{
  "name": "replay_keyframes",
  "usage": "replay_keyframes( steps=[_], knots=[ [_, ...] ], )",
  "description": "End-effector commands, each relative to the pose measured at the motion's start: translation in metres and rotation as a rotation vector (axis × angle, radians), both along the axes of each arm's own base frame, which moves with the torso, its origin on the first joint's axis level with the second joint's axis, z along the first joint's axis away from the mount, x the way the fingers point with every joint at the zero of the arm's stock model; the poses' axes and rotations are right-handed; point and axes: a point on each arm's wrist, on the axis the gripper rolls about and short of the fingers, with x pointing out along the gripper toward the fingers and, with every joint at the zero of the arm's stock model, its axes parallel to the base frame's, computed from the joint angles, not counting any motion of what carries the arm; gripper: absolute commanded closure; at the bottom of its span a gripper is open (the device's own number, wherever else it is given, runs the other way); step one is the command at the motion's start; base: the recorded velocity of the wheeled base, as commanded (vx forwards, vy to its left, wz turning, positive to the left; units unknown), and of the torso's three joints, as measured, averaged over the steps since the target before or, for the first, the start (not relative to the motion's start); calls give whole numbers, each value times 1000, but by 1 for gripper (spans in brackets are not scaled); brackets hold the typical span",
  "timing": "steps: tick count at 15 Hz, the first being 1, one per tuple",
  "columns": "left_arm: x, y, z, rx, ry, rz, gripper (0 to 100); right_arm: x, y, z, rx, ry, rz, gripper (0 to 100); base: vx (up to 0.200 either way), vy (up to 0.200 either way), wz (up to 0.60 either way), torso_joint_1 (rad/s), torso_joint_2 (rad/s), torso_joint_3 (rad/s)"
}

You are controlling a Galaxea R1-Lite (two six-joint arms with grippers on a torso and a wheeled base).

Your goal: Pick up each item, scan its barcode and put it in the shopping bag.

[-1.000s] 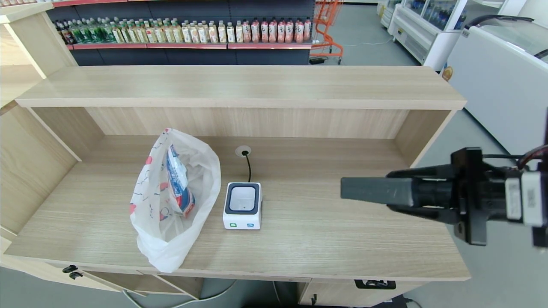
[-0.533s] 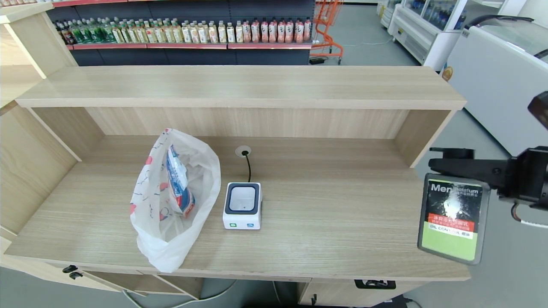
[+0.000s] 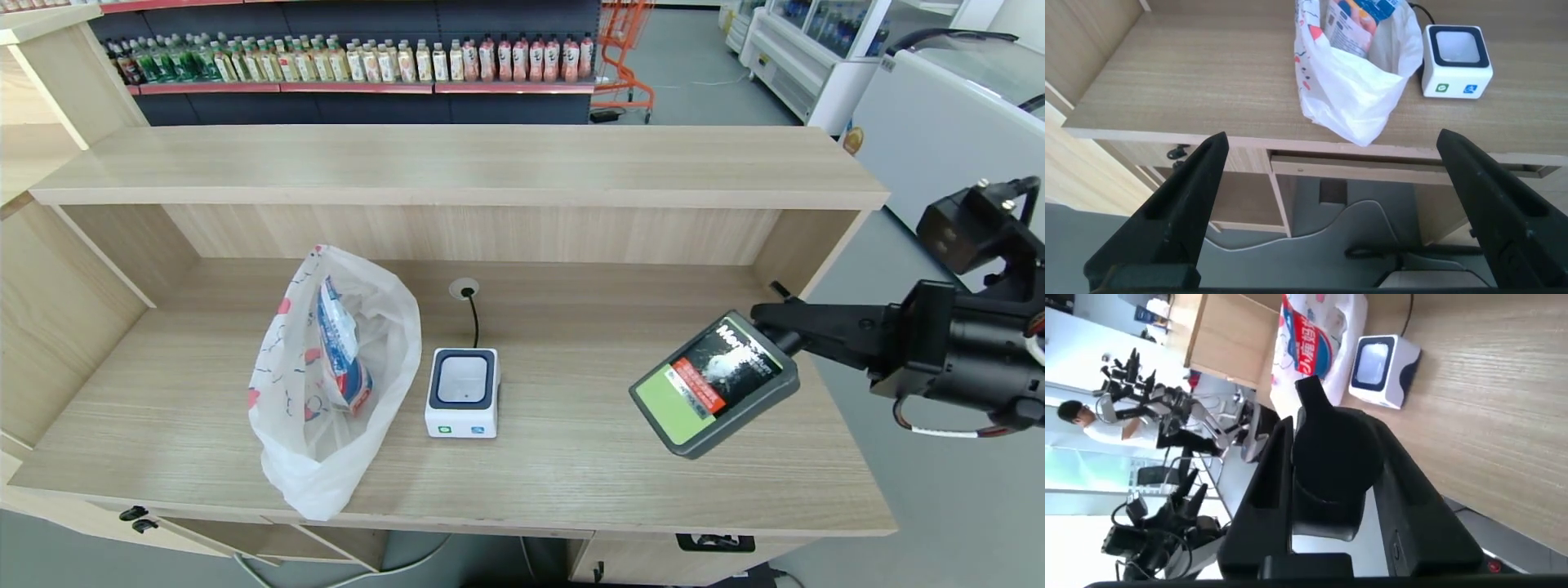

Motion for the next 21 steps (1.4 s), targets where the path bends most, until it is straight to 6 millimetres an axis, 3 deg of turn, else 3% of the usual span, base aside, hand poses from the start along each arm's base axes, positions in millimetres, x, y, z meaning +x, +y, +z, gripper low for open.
replay_keyframes(
  steps=[1, 5, 10, 15, 17, 21],
  knots=[
    [0, 0, 0, 0, 0, 0, 0, 23, 7, -17, -19, 65, 1, 100, 0, 0, 0, 0, 0, 0],
    [0, 0, 0, 0, 0, 0, 0, 38, 19, -27, -22, 75, 30, 100, 0, 0, 0, 0, 0, 0],
    [0, 0, 0, -7, -2, 0, 0, 60, 27, -35, -24, 64, 6, 100, 0, 200, 0, 1, 4, 2],
    [0, 0, 0, -7, 0, 0, 0, 99, 43, -43, -45, 60, -78, 100, 0, 200, 0, 12, 2, 5],
    [0, 0, 0, -2, 0, 0, 0, 117, 49, -47, -49, 59, -93, 100, 0, 0, 0, 0, 0, 0],
    [0, 0, 0, -2, 0, 0, 0, 133, 58, -69, -105, 62, -77, 100, 0, 0, 0, 0, 0, 0]
  ],
)
